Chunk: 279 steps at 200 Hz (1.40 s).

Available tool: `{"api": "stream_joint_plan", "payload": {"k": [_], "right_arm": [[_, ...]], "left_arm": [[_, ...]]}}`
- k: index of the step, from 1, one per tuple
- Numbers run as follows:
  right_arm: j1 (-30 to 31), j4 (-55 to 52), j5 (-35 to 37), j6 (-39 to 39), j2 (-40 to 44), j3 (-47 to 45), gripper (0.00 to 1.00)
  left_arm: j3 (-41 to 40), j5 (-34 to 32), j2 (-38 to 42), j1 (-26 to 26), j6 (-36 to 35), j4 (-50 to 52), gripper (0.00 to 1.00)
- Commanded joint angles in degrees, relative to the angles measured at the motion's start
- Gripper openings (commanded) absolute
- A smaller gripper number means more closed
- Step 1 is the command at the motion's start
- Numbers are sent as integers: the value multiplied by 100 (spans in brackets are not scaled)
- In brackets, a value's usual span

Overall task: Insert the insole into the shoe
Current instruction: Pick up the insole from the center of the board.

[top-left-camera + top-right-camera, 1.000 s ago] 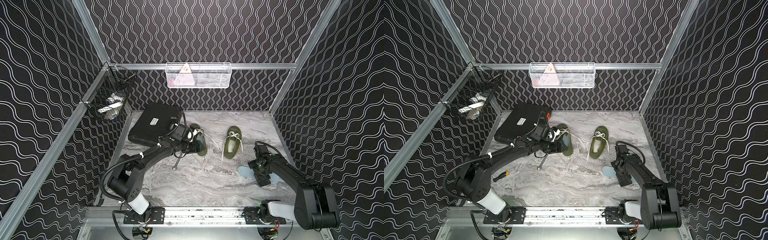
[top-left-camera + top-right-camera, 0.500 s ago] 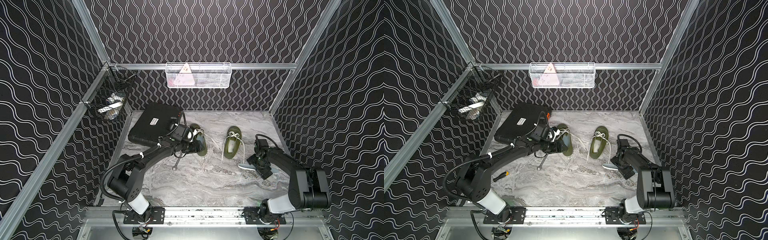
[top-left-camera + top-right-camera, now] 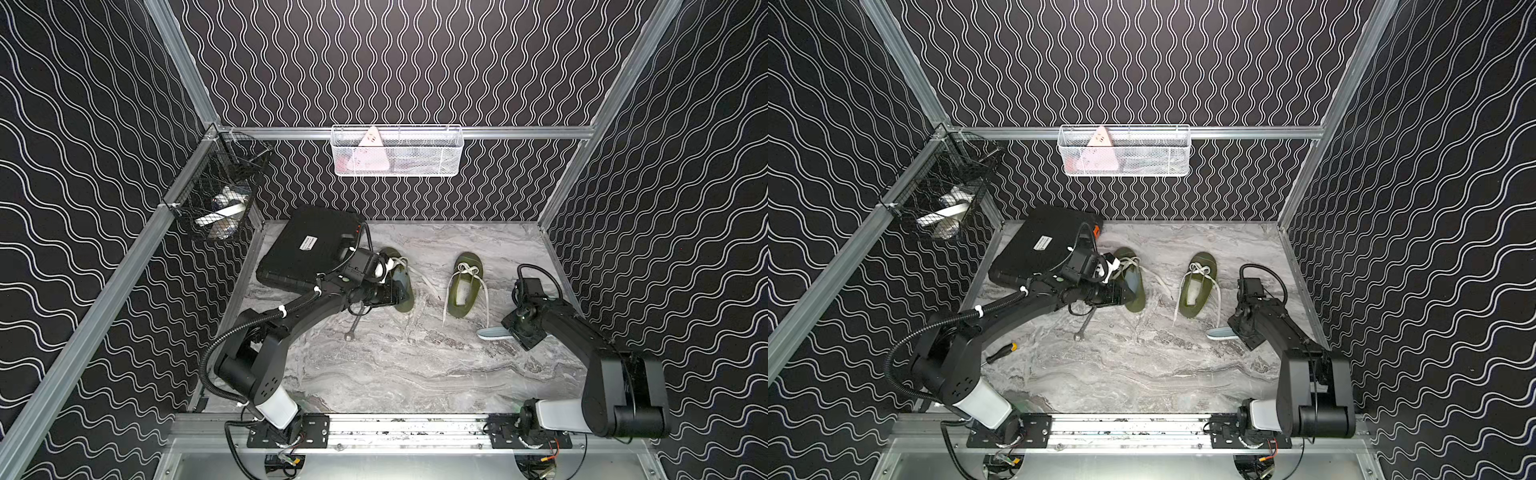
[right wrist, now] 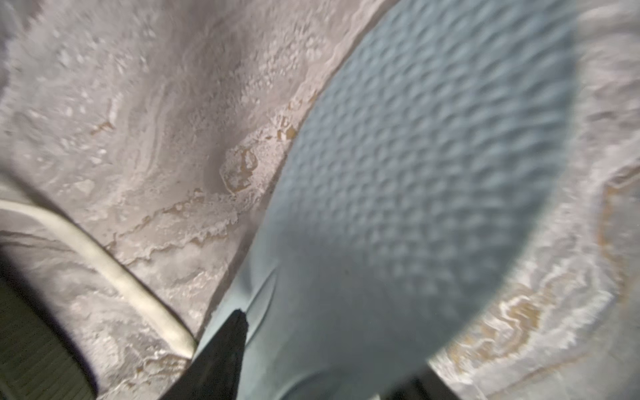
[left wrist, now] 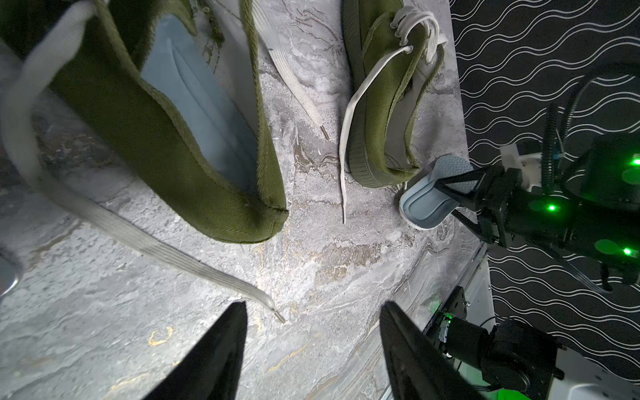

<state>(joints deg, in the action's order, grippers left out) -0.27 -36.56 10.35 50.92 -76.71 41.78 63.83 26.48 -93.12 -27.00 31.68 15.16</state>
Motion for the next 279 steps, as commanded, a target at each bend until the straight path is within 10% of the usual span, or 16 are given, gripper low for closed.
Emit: {"api": "stream_joint_plan", "payload": {"k": [1,66,180,279], "right_arm": [[1,-80,296,212,214,-124,53],[-78,230,151,103,-108,-194,46],[-151,200,526,456,359,-281,1],[-148,-545,1373,-685,1291,859,0]], "left_arm": [[3,48,5,-21,84,-101,66],[-69,4,86,-58,75,-82,66],[108,24,-31,-56,23,5,66],[55,283,-7,-55,339,-479,66]]}}
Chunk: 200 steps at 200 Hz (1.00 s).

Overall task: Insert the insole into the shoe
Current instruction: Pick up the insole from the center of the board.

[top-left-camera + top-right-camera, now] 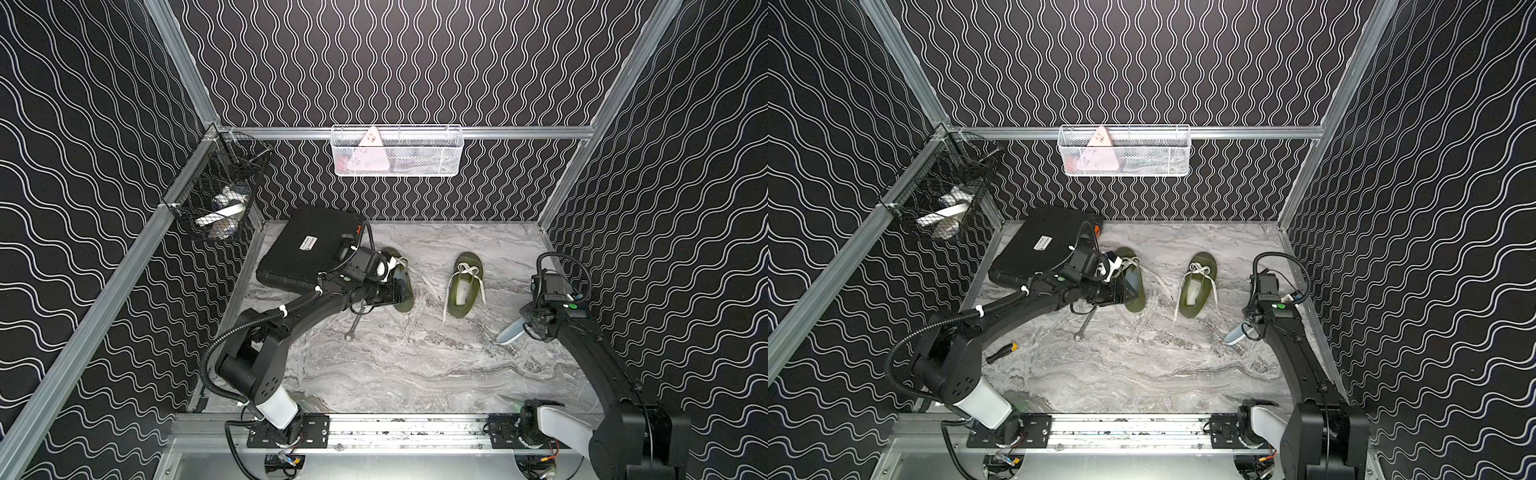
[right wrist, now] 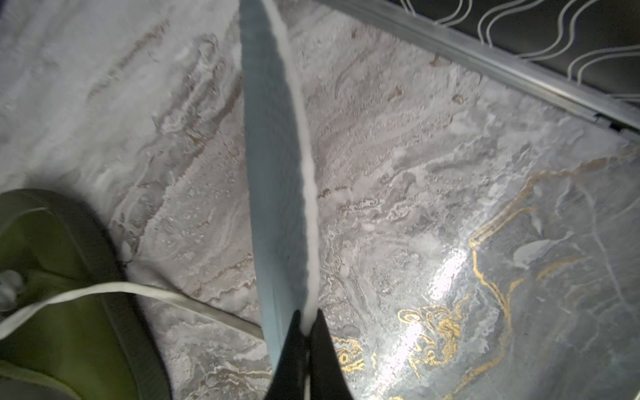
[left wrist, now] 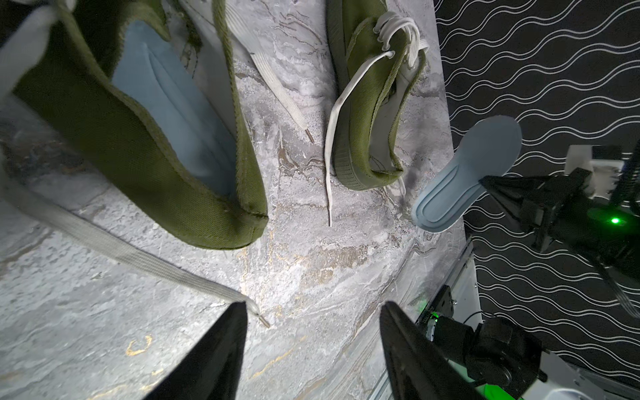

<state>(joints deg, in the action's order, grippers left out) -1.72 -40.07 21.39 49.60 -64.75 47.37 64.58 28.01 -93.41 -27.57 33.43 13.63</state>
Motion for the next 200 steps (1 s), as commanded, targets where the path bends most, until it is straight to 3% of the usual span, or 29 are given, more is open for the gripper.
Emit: {"api": "stream_joint_plan", "payload": {"k": [1,29,58,127,162,200], "right_arm": [[0,-189,252,-582,104,317,0],[13,-48,-282,-1255,31,758,0],[217,136,-1276,-1947,-214,1198,0],[2017,224,-2636,-2613,-1215,2220,0],[2412,779,-3624,-2519,-1510,2256,0],[2747,802,-3922,-2596,-1930,2513,0]], "left_arm": [[-22,132,23,4,168,-335,66],[-114,194,103,3,318,-682,66],[-457,346,99,-2,745,-1655,66],[-1707,583,-121,-2,2043,-4949,66],[-1783,616,10,-1,1923,-5080,66],[-1675,793,-59,0,1861,-5205,66]]}}
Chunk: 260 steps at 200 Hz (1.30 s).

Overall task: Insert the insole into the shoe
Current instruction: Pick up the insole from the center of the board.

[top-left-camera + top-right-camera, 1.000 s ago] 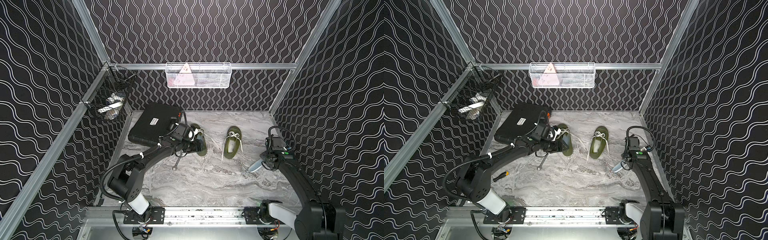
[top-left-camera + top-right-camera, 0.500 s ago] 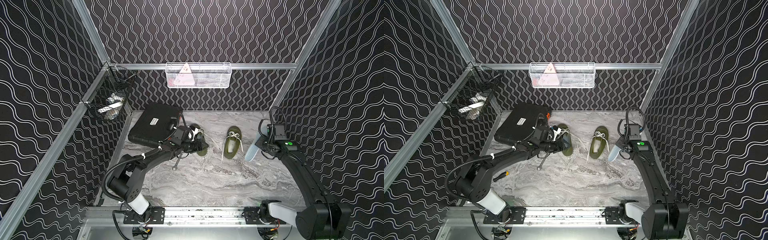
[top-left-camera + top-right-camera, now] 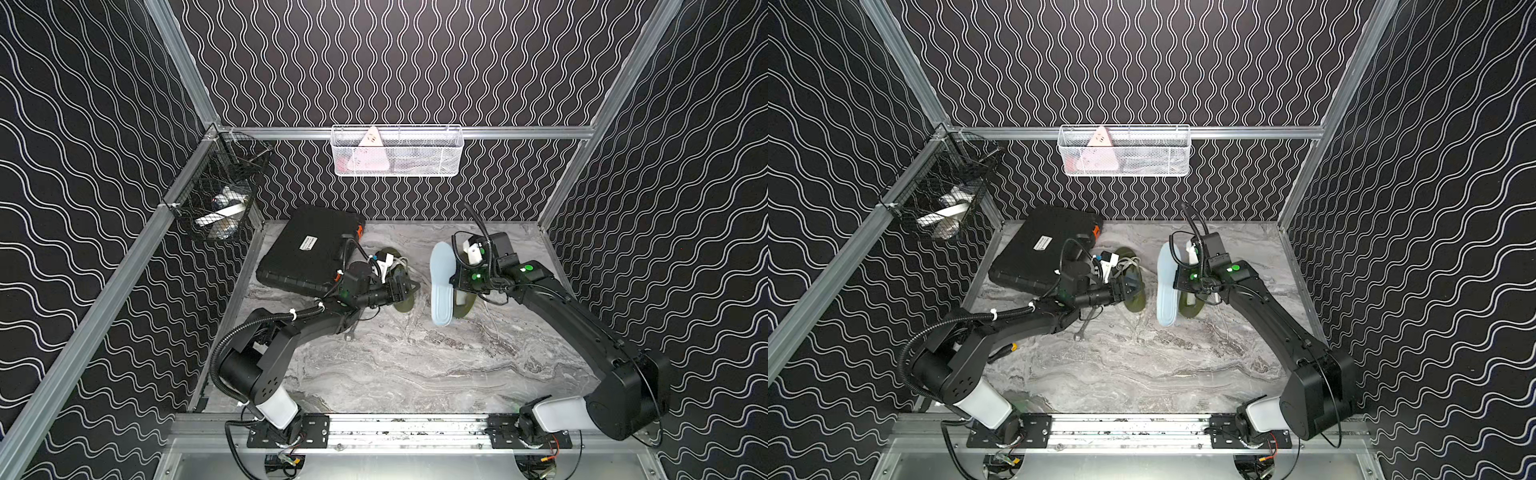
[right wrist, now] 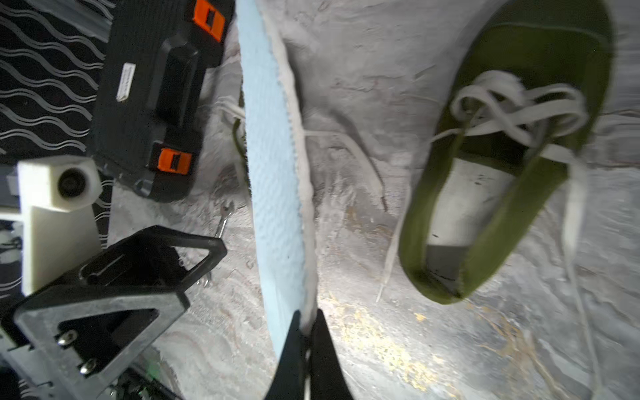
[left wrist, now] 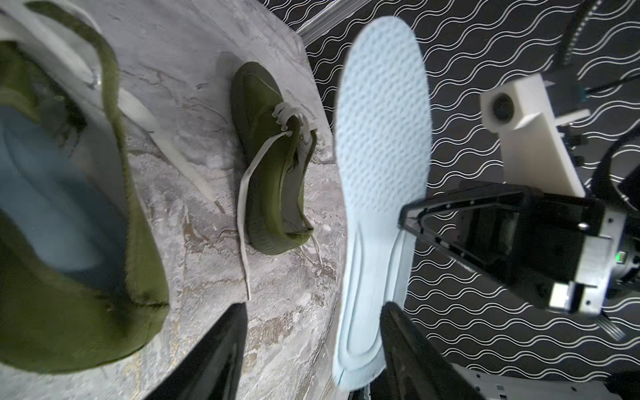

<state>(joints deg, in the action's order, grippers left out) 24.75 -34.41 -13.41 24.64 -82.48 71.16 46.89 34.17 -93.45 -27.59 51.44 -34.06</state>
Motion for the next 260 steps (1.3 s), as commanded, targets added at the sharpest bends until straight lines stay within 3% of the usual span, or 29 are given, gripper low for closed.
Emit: {"api": "stream_joint_plan", "payload": {"k": [1,41,81,97,108,114,129,137,144,162,179,223,260], "right_arm": [[100,244,-452,-100,-160,131,0],[311,545,-971,-21,-214,-9,0],[335,533,-1298,-220,-328,3,0],[337,424,-1181,-321,-379,63,0],[333,338,-1129,-390,-411,120,0],[337,299,-1107,-431,-418,154,7],[334,310,-999,-492,-363,147,26],[345,345,-922,-534,-300,115,48],[359,362,-826,-560,-227,80,62],[442,470,-464,-601,26,-89,84],[588,802,-30,-585,355,-439,100],[1115,1554,803,-439,899,-1251,100],[1114,2063,-22,80,938,-1416,90]], "left_arm": [[93,181,-62,1,60,-449,66],[271,356,-436,0,366,-1053,64],[382,464,-657,8,648,-1451,53],[382,441,-658,5,699,-1493,39],[391,473,-671,0,771,-1561,13],[393,478,-683,2,833,-1613,0],[366,435,-693,4,988,-1725,0],[342,393,-690,0,1088,-1791,0],[330,332,-680,0,1202,-1813,0],[264,-57,-537,2,1490,-1509,0],[90,-746,-275,-27,1971,-919,0],[-276,-2292,501,-272,2500,-435,0],[-245,-2206,490,-290,2825,-888,0]]}}
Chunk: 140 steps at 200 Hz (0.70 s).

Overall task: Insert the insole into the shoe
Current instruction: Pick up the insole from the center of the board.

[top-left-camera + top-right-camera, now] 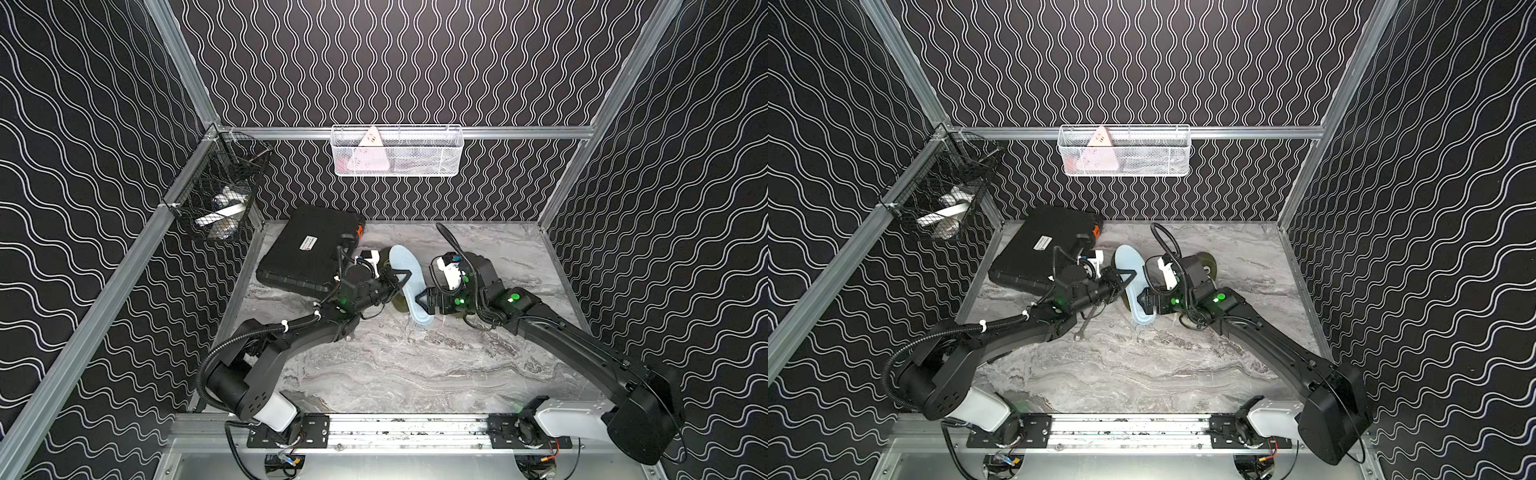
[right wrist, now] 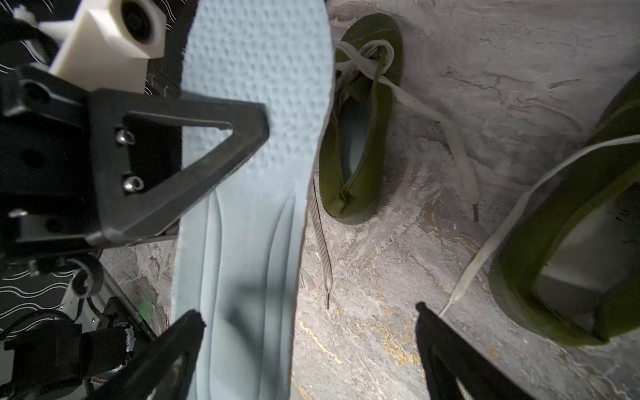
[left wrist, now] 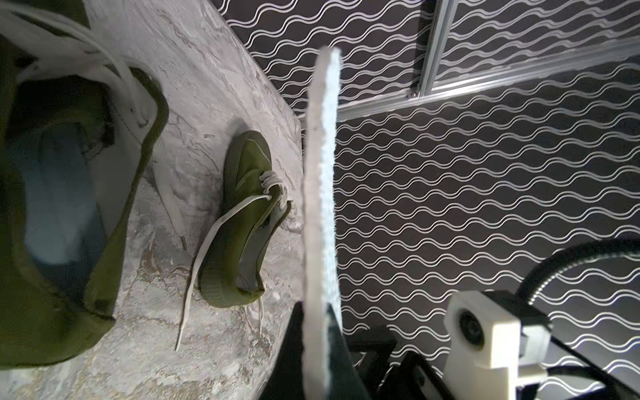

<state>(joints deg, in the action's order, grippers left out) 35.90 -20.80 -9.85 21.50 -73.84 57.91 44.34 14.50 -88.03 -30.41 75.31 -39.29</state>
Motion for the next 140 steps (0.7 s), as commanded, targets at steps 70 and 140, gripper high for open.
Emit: {"api": "stream_joint_plan", "payload": {"k": [70,140], "right_arm": [[-21,1442,-777,1073,67,-157,61],[-263,1197,-120,1181,128,-328,70]], "left_arm": [[198,363,-1098,-1,1431,-2670,0],[96,242,-1084,-5,1623,-3139,0]]}}
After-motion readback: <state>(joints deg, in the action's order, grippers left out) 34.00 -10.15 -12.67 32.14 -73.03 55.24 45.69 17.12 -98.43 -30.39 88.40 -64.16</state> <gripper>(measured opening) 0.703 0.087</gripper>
